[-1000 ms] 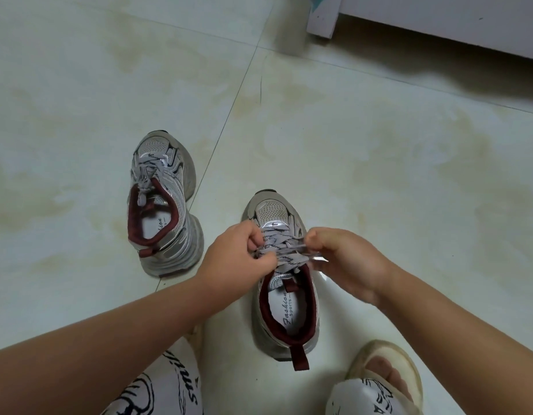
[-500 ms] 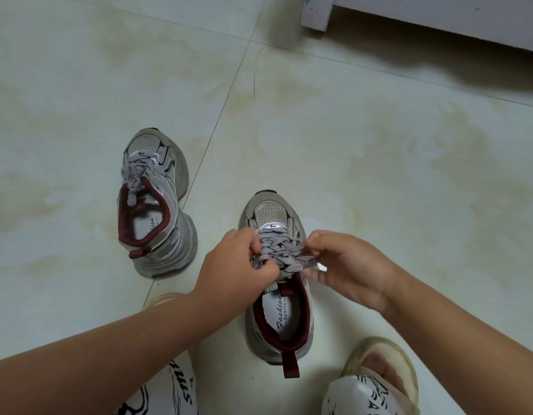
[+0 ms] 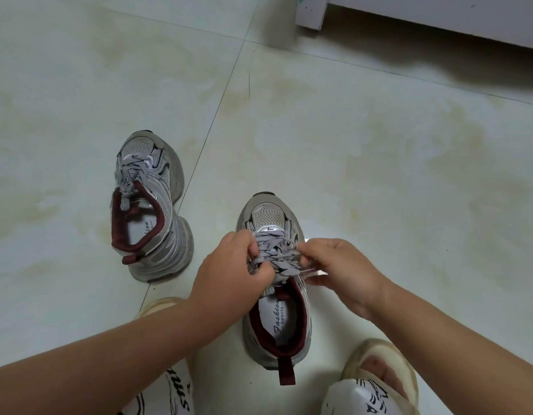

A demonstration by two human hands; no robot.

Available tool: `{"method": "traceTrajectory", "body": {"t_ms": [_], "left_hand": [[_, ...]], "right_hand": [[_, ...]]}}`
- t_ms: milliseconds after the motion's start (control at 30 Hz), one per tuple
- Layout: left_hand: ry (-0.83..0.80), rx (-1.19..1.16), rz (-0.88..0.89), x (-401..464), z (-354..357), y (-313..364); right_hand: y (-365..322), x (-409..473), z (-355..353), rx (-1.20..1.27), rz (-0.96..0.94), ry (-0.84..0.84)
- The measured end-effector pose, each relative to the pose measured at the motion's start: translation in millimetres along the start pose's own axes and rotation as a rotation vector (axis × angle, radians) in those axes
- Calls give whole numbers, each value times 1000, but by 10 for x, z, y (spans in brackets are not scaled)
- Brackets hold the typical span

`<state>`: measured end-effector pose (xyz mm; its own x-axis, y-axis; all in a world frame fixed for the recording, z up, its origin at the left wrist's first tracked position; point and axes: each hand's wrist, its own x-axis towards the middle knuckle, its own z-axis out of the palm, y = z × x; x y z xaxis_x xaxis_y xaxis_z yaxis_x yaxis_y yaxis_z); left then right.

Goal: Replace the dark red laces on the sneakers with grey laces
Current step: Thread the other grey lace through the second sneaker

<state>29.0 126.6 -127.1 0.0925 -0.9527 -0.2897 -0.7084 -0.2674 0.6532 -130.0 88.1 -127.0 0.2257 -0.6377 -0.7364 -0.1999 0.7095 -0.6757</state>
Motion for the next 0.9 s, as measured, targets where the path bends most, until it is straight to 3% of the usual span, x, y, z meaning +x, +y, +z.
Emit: {"method": "traceTrajectory", "body": {"t_ms": [100, 233, 333, 600, 700, 900], "left_hand": [[-30, 37, 139, -10, -30, -28], [-45, 147, 301, 83, -96, 28], [-160, 327, 249, 173, -154, 113], [-487, 595, 215, 360, -227, 329], [-517, 486, 169, 395, -237, 314], [-562, 16, -41, 368, -349, 184]], "right_hand": [[-66, 87, -40, -69, -24, 148], [-176, 175, -23, -227, -102, -6], [-228, 190, -10, -388, -154, -114], [-83, 134, -81, -37, 14, -255], [-35, 152, -86, 50, 61, -233], [-1, 162, -112, 124, 179, -197]]}}
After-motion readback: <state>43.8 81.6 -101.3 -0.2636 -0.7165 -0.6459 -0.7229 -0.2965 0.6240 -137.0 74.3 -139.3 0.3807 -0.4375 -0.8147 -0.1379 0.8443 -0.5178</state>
